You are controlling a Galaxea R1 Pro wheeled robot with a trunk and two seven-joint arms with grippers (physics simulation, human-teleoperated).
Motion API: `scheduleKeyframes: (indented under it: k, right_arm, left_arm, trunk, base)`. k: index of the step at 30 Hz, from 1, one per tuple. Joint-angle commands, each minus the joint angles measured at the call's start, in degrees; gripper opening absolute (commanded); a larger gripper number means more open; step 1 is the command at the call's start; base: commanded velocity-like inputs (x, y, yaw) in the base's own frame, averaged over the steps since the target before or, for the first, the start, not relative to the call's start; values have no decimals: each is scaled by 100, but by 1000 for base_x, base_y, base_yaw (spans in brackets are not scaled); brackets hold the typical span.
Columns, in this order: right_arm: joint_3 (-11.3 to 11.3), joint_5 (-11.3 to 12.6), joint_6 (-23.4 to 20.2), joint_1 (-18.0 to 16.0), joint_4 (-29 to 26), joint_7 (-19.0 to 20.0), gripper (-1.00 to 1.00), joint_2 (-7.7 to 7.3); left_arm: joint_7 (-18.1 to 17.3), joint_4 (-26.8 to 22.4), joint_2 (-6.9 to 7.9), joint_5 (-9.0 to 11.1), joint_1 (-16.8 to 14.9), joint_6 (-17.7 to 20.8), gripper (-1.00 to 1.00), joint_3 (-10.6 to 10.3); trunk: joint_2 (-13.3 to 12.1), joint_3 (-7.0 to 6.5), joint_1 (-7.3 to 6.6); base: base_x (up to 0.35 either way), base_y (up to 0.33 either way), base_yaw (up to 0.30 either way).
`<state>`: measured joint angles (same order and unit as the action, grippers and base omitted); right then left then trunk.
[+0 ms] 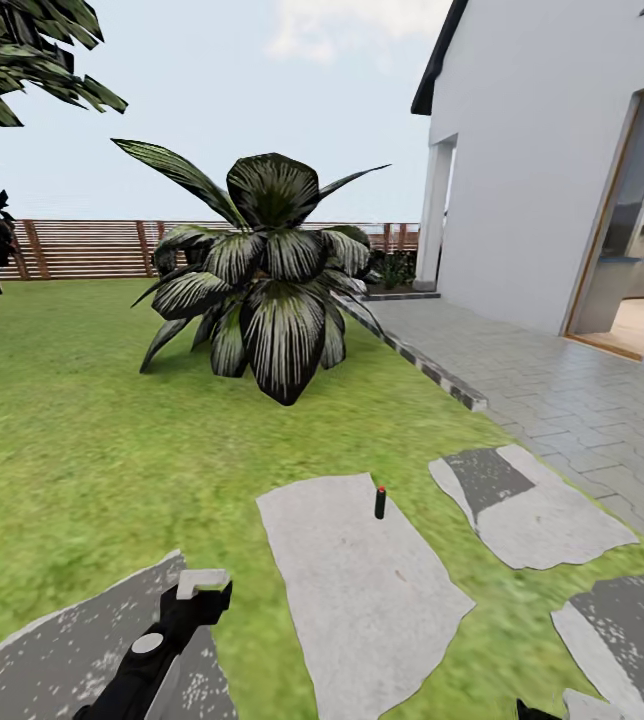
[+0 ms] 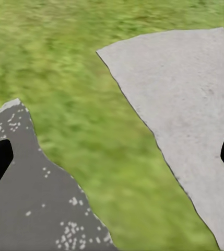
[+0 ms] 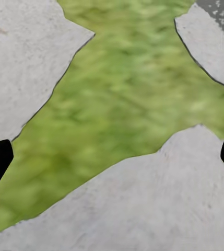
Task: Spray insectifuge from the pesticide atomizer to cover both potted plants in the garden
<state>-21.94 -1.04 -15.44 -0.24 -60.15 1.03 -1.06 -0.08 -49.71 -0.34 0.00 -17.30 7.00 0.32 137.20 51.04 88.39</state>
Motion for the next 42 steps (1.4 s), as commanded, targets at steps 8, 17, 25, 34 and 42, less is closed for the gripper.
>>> scheduleKeyframes:
  k: [8, 17, 25, 34, 42]
  right_arm:
    - [-4, -10, -29, -2, -5, 8, 100, 1]
    - [-4, -10, -29, -2, -5, 2, 100, 1]
    - [-3, -13, -29, -2, -5, 2, 100, -2]
    - [-4, -14, -29, -2, -5, 2, 100, 0]
    - [-3, -13, -29, -2, -5, 2, 100, 0]
  left_arm:
    - [-1, -13, -1, 0, -1, 34, 100, 3]
    - [-1, -13, -1, 0, 1, 34, 100, 3]
    - [-1, -13, -1, 0, -2, 32, 100, 3]
    - [-1, -13, -1, 0, -2, 35, 100, 3]
    - [-1, -13, -1, 0, -2, 34, 100, 3]
  trunk:
    - [3, 6, -1]
    - [3, 6, -1]
    - [3, 6, -1]
    - [3, 6, -1]
    - [3, 6, -1]
  base:
    - [0, -277, 0]
    - [9, -269, 10]
    - [74, -260, 192]
    - [86, -254, 244]
    - [81, -253, 242]
